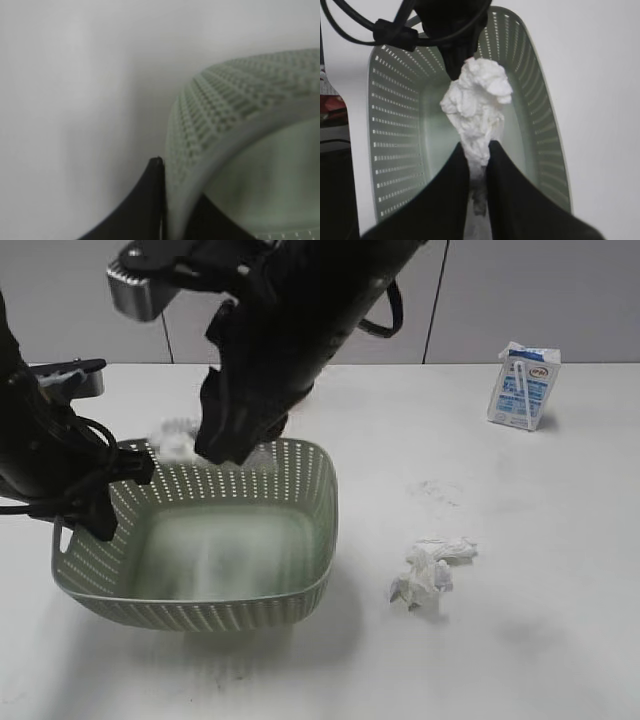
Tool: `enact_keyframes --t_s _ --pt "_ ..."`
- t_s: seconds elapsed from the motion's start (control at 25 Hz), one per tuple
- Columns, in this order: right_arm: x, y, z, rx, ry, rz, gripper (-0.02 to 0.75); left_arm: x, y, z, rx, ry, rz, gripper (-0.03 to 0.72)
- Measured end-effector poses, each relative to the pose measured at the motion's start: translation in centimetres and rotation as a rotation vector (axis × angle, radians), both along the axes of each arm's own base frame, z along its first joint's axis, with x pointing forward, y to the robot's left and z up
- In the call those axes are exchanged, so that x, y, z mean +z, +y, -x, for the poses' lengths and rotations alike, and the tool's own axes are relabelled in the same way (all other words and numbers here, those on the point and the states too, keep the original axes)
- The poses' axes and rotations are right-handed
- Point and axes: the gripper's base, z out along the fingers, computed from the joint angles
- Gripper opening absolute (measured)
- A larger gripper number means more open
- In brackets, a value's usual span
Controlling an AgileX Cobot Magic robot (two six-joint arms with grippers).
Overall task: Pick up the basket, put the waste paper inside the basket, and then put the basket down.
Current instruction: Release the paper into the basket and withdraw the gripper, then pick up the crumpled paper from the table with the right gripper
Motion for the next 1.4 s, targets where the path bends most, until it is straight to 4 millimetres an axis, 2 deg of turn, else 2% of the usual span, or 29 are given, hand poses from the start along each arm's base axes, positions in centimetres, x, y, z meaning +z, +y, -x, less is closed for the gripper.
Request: enact_keyframes --t_s 0.16,0.24,0.36,0.44,0.52,0.56,0.64,0.68,0.76,0.88,1.08,1.24,1.4 --pt "-1.6 0.0 -0.7 -0.07 0.028 0.058 0.518 0.0 0.0 0.1 0.0 0.009 0.0 0.0" --pt "-1.3 -0.7 -1.0 -0.113 0.025 0.105 0.576 0.0 0.0 0.2 0.001 0.019 0.0 0.0" --pt "0.3 -3.0 -2.0 -0.226 0.044 0.135 0.581 0.0 0.0 0.2 0.0 0.027 -0.002 0.0" --pt "1.4 -5.7 -3.2 -0.328 0.077 0.115 0.58 0.0 0.2 0.2 0.001 0.03 -0.005 0.0" --pt "1.3 -9.6 -4.4 -0.445 0.122 0.109 0.58 0.0 0.2 0.2 0.002 0.036 -0.008 0.0" --pt "0.7 -11.5 -4.9 -0.504 0.147 0.114 0.58 0.0 0.3 0.3 0.0 0.036 -0.012 0.0" --pt "-2.0 -14.7 -4.9 -0.594 0.204 0.155 0.58 -0.1 0.4 0.2 -0.001 0.035 -0.017 0.0" --pt "-3.7 -15.8 -4.7 -0.628 0.234 0.178 0.58 -0.1 0.4 0.2 -0.002 0.035 -0.019 0.0" --pt "-6.6 -16.8 -3.7 -0.65 0.271 0.22 0.58 -0.1 0.4 0.2 -0.003 0.034 -0.02 0.0" --pt "-9.6 -16.7 -2.2 -0.646 0.269 0.236 0.58 -0.1 0.4 0.2 -0.003 0.033 -0.021 0.0" --pt "-12.1 -15.1 -0.8 -0.593 0.27 0.268 0.561 -0.1 0.4 0.2 -0.003 0.032 -0.021 0.0" --pt "-14.4 -13.3 -0.4 -0.55 0.268 0.294 0.542 0.0 0.4 0.1 -0.001 0.024 -0.017 0.0" --pt "-17.1 -13.1 -0.4 -0.574 0.306 0.355 0.537 0.0 0.4 0.1 0.003 0.026 -0.011 0.0"
